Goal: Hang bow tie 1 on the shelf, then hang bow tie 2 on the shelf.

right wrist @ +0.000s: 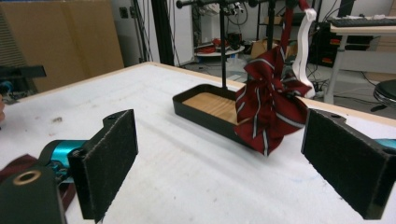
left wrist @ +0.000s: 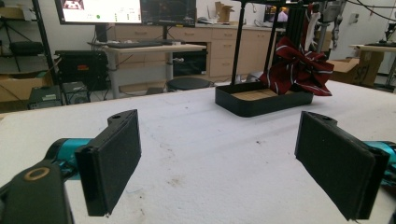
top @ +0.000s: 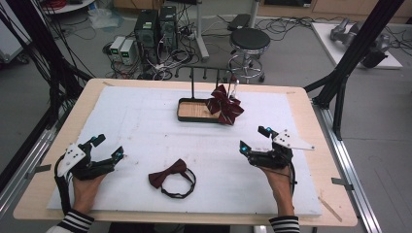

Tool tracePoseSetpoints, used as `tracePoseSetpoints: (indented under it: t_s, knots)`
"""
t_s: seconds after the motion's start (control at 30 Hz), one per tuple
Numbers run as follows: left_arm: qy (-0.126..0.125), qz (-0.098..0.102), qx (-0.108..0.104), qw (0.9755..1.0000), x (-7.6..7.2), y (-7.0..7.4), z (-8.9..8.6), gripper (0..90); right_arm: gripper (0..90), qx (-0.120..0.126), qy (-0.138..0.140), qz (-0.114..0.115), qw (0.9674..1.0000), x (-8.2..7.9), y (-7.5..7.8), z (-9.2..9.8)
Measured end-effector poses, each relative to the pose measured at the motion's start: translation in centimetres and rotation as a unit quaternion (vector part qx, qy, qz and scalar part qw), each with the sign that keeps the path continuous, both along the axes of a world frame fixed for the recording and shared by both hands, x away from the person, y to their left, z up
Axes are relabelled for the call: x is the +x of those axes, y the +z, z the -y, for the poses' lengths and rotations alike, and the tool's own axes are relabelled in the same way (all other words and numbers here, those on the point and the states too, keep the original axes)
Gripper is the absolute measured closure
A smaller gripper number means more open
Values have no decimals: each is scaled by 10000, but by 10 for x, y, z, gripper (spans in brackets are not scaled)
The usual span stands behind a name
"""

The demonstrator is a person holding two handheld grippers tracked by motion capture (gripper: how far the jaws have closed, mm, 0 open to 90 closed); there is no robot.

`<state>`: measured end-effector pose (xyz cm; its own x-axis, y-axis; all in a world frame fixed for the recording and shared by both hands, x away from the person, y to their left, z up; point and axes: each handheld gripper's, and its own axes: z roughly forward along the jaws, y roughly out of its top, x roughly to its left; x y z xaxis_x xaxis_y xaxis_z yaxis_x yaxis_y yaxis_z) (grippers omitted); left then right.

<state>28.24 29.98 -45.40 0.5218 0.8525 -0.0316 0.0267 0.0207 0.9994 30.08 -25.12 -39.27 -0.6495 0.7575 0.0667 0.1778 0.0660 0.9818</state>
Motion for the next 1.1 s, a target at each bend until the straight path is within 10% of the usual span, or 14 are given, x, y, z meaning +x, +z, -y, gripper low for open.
tracePoseSetpoints:
  t_s: [1.1]
  knots:
    - [8, 11, 9, 10000, 0, 0, 0, 148, 99, -84, 104, -222, 9997, -4, -10, -3]
